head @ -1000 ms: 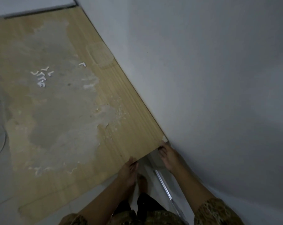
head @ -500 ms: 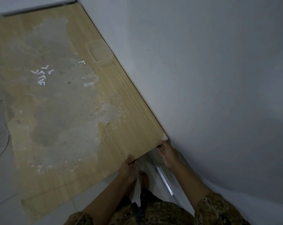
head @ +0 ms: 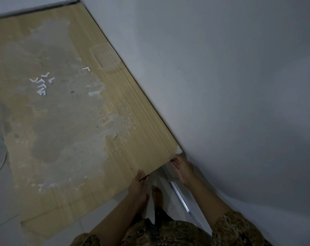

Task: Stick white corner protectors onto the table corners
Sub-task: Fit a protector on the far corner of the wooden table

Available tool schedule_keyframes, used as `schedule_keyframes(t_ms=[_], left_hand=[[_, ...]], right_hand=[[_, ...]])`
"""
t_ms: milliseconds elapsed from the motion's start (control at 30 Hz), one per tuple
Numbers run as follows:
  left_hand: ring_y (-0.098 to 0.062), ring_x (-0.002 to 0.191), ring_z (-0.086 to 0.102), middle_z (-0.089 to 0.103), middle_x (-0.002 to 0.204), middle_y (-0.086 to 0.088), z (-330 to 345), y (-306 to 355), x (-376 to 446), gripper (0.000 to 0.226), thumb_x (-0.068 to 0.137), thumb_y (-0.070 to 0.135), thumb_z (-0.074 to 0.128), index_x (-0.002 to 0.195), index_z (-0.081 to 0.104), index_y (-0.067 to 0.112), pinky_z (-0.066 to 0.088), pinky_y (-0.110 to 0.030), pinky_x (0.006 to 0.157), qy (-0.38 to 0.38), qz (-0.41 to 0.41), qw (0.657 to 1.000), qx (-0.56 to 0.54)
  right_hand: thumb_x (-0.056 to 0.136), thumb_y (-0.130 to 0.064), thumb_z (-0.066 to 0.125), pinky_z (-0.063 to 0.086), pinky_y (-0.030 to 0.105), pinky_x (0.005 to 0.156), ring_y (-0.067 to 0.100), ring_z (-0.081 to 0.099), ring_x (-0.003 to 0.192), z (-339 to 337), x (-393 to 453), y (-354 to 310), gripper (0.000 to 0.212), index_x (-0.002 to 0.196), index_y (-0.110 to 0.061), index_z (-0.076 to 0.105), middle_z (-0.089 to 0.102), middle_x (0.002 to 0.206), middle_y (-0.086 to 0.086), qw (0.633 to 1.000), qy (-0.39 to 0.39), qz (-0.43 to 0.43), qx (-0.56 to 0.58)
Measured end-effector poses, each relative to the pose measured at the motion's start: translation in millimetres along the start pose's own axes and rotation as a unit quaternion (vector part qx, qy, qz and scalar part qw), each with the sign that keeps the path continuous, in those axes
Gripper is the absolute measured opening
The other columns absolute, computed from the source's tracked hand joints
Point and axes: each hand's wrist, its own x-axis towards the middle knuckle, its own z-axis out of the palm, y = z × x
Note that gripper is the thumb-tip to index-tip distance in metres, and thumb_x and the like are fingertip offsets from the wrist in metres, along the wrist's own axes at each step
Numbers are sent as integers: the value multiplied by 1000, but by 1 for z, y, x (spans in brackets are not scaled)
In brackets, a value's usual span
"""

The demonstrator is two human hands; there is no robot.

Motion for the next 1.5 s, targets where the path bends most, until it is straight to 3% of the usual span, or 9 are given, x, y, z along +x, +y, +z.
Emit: schedule_keyframes(t_ms=[167,300,367,500,700,800,1067,1233,1500], left_hand=[[-25,118,51,51,137,-9,2,-3,9,54,93,31,56,137,44,1,41,-30,100,23,-4,1000,5],[-29,125,52,56,134,-7,-17,-14,41,98,57,54,85,137,48,10,42,-45,106,-12,-37,999,11],[-24,127,48,52,134,-1,-5,-6,21,72,80,47,70,135,47,8,39,-39,109,-19,-29,998,49],[-13,79,58,59,100,0,6,-7,15,44,76,36,75,111,52,19,45,-25,84,-52,-53,995,72],[-12,66,52,55,53,3,44,-20,9,15,86,17,63,72,57,15,45,-23,75,-93,-83,980,156],[-5,43,51,51,39,6,59,-19,19,54,98,13,45,46,61,18,49,-18,65,-100,-91,971,199],[-9,49,50,44,50,-1,77,-17,32,45,101,15,38,57,45,11,45,-18,62,-143,-113,956,232],[-11,54,61,65,64,-6,92,-8,23,19,95,11,52,80,62,2,51,-15,49,-124,-46,948,291],[-10,72,57,65,84,-3,96,9,45,17,84,18,68,93,67,4,36,-8,62,-102,378,680,620]], right_hand=[[95,-11,55,43,27,96,21,58,103,-1,0,-9,37,130,0,50,59,120,15,1000,-3,4,2],[96,-13,54,47,30,93,25,57,108,-2,2,-12,34,127,0,52,58,121,17,1000,2,7,12],[98,-14,52,53,26,78,24,60,102,-4,4,-10,31,125,0,53,61,115,16,1000,22,-2,21],[98,-12,51,56,19,57,16,57,74,-7,5,-6,14,96,-1,59,56,79,11,998,52,-22,41],[93,-2,57,55,17,56,14,56,66,3,6,5,10,88,-7,64,60,77,8,990,103,-72,62],[88,5,60,53,16,52,16,59,69,6,10,9,10,88,-3,65,64,80,10,983,149,-94,57],[85,-4,65,53,29,80,18,63,88,0,15,8,21,104,-8,73,70,100,3,963,260,-77,15],[72,-10,81,52,28,56,21,62,67,13,17,5,14,74,-6,67,70,87,13,960,261,-45,96],[75,-4,76,51,27,75,23,66,88,17,17,2,9,79,-9,70,71,97,13,944,289,-43,151]])
